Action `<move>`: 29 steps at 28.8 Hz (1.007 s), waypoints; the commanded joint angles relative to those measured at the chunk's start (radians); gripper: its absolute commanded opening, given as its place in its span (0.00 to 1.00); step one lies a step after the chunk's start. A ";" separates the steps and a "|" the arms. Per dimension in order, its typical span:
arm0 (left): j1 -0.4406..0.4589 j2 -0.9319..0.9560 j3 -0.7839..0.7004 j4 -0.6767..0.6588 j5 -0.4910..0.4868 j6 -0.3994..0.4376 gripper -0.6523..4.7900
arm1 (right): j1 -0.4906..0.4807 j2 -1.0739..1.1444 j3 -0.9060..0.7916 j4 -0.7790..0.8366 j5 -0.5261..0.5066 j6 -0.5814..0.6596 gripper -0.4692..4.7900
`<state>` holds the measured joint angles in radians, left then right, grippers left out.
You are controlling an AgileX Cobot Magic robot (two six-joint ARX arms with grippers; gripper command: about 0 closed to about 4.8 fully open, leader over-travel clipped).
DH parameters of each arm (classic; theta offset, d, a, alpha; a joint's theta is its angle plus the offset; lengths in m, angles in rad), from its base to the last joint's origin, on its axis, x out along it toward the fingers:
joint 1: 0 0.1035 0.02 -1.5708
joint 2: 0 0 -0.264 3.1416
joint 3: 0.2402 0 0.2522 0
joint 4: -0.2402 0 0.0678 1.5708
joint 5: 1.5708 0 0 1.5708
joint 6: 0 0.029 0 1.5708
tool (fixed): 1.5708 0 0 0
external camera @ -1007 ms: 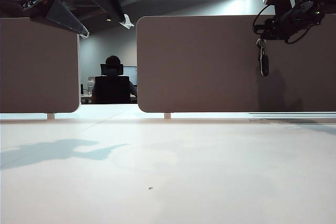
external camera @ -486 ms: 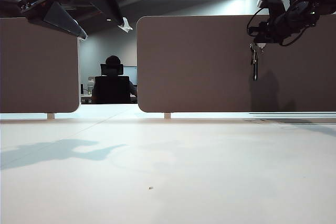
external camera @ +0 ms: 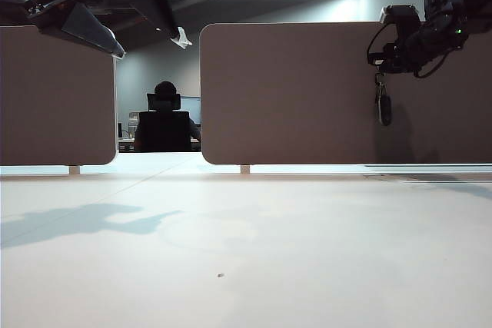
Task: Hang the bunch of keys on the hook.
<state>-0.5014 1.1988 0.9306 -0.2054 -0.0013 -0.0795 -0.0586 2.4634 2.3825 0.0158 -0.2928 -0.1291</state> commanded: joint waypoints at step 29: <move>-0.001 0.009 0.003 0.027 -0.033 0.001 1.00 | -0.011 0.042 0.008 0.124 -0.067 0.031 0.07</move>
<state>-0.5014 1.2091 0.9306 -0.1909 -0.0303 -0.0795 -0.0772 2.5179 2.3856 0.1062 -0.3336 -0.0986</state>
